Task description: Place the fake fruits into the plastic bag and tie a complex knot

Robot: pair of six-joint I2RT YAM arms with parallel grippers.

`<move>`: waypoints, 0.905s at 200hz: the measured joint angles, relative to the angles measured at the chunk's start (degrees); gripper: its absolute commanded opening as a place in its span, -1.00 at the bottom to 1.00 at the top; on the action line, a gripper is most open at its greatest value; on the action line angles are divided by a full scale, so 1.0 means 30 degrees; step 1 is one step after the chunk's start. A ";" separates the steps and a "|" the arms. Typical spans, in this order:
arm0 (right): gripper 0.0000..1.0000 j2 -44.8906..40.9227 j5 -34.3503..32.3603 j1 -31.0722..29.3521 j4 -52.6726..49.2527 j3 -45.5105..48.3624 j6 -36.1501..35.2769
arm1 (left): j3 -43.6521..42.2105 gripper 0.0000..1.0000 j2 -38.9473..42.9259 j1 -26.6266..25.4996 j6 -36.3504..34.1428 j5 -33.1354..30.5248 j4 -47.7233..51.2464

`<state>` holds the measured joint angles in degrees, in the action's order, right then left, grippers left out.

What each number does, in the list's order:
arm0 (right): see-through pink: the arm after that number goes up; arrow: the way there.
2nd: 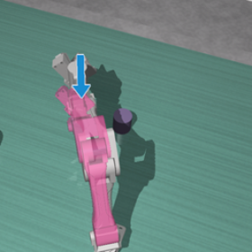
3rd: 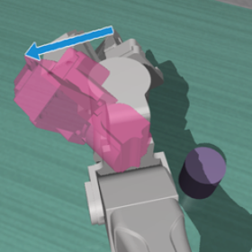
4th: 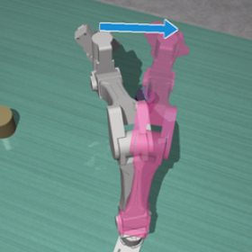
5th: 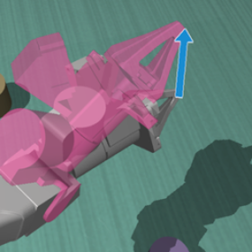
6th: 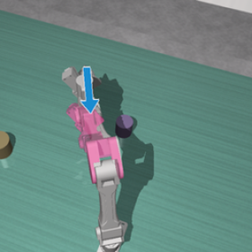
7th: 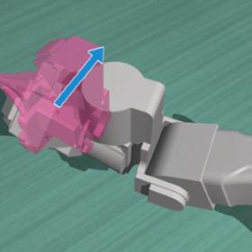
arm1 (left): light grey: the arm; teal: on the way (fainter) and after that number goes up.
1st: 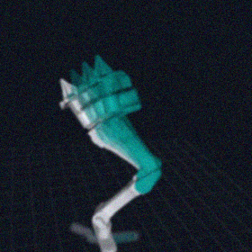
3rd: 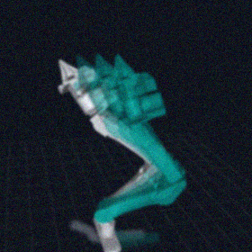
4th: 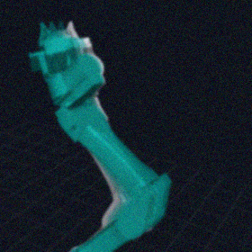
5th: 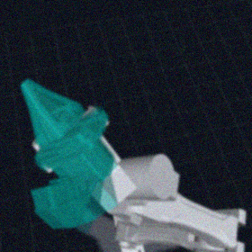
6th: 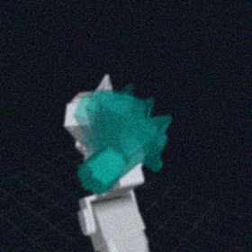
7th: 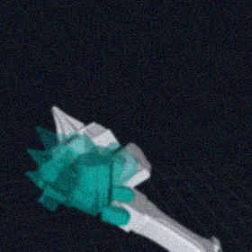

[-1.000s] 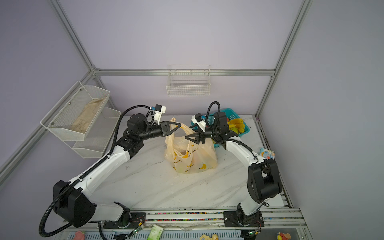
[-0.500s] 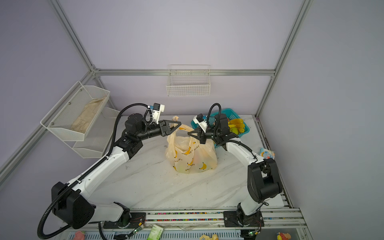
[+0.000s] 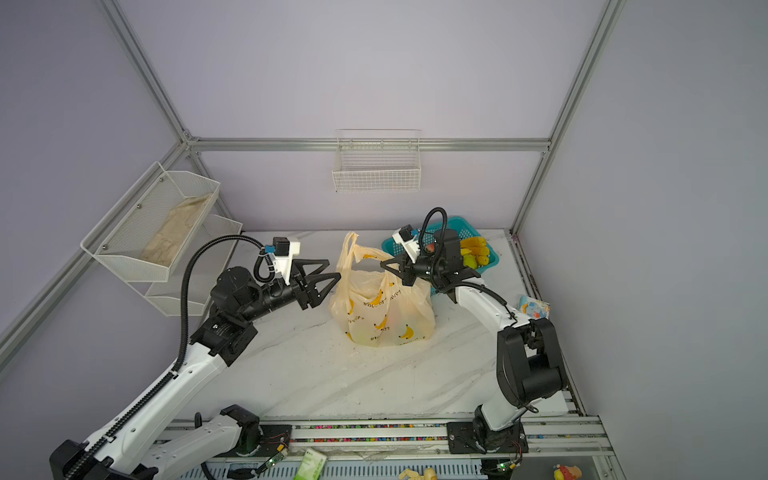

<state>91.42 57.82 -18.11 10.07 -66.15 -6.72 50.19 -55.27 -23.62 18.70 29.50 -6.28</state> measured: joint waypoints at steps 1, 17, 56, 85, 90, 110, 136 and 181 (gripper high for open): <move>-1.00 -0.0007 0.0007 0.0007 0.0022 0.0007 0.0036 | -0.0022 0.57 0.0029 0.0000 -0.0087 -0.0044 0.0000; -1.00 -0.0015 -0.0007 0.0051 0.0291 0.0022 0.0590 | -0.0233 0.57 0.0168 0.0007 -0.1698 -0.0918 -0.0036; -1.00 -0.0015 -0.0007 0.0073 0.0809 0.0124 0.1639 | -0.0233 0.58 -0.1457 0.0015 -0.4626 -0.1297 -0.0736; -1.00 -0.0015 -0.0007 0.0073 0.1049 0.0277 0.2047 | -0.0233 0.52 -0.3031 0.0015 -0.6149 -0.0860 -0.1319; -1.00 -0.0015 -0.0015 0.0073 0.1049 0.0277 0.2091 | -0.0233 0.48 -0.3249 0.0015 -0.6397 -0.0765 -0.1428; -1.00 -0.0015 -0.0029 0.0073 0.1129 0.0313 0.2157 | -0.0211 0.29 -0.4029 0.0015 -0.7111 -0.0299 -0.1770; -1.00 -0.0015 -0.0073 0.0080 0.1173 0.0393 0.2171 | -0.0197 0.11 -0.4903 0.0015 -0.7548 0.0342 -0.2200; -1.00 -0.0015 -0.0066 0.0080 0.1231 0.0393 0.2244 | -0.0168 -0.32 -0.5996 0.0015 -0.7934 0.0401 -0.2834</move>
<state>91.37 57.63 -17.87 13.76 -64.97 0.01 49.69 -73.25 -23.57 -5.10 30.70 -14.79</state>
